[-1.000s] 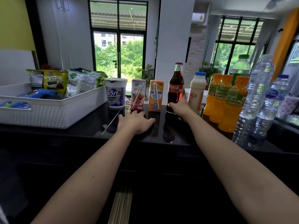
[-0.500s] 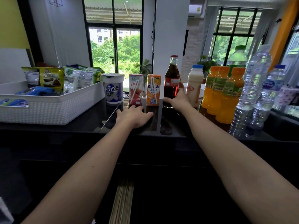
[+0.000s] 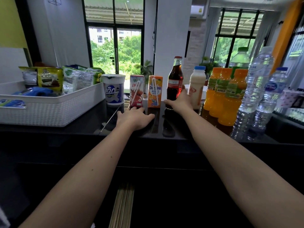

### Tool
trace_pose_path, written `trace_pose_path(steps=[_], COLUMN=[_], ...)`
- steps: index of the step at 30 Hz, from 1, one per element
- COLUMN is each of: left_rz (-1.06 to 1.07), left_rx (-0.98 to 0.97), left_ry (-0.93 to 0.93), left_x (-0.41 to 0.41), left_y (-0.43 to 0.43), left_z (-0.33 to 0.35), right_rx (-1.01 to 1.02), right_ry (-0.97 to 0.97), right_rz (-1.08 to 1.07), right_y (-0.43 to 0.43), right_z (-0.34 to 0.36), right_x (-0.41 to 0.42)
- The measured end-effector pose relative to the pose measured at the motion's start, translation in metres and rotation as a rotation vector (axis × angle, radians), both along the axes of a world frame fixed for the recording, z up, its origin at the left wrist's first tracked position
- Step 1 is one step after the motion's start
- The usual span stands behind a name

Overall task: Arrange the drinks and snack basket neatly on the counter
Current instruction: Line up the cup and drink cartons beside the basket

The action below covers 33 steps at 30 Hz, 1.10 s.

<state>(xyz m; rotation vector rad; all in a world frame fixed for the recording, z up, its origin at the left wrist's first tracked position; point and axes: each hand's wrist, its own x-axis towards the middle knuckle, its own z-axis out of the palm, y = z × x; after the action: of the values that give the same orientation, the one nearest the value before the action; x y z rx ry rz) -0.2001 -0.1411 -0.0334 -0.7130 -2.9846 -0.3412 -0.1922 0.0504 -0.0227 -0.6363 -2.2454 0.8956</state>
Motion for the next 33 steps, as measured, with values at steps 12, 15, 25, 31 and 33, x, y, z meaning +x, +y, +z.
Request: trace_pose_path(steps=[12,15,25,31,33], left_rz=[-0.005,0.002,0.014,0.012,0.013], left_rx=[-0.002,-0.007,0.000,0.000,0.002], left_ry=[0.009,0.007,0.012,0.026,0.032], left_x=[0.004,0.003,0.007,0.003,0.002], left_y=[-0.001,0.000,-0.002,-0.001,-0.001], left_z=[0.001,0.002,0.003,0.000,-0.001], right_rx=[0.007,0.003,-0.088,-0.275,-0.318], right_ry=[-0.029,-0.044,0.195,0.062,0.068], right_rz=[-0.021,-0.033,-0.356,-0.247,-0.214], right_y=[0.005,0.002,0.012,0.021,0.024], right_z=[-0.001,0.000,0.014,0.008,0.009], right_x=[-0.004,0.000,0.039,0.027,0.026])
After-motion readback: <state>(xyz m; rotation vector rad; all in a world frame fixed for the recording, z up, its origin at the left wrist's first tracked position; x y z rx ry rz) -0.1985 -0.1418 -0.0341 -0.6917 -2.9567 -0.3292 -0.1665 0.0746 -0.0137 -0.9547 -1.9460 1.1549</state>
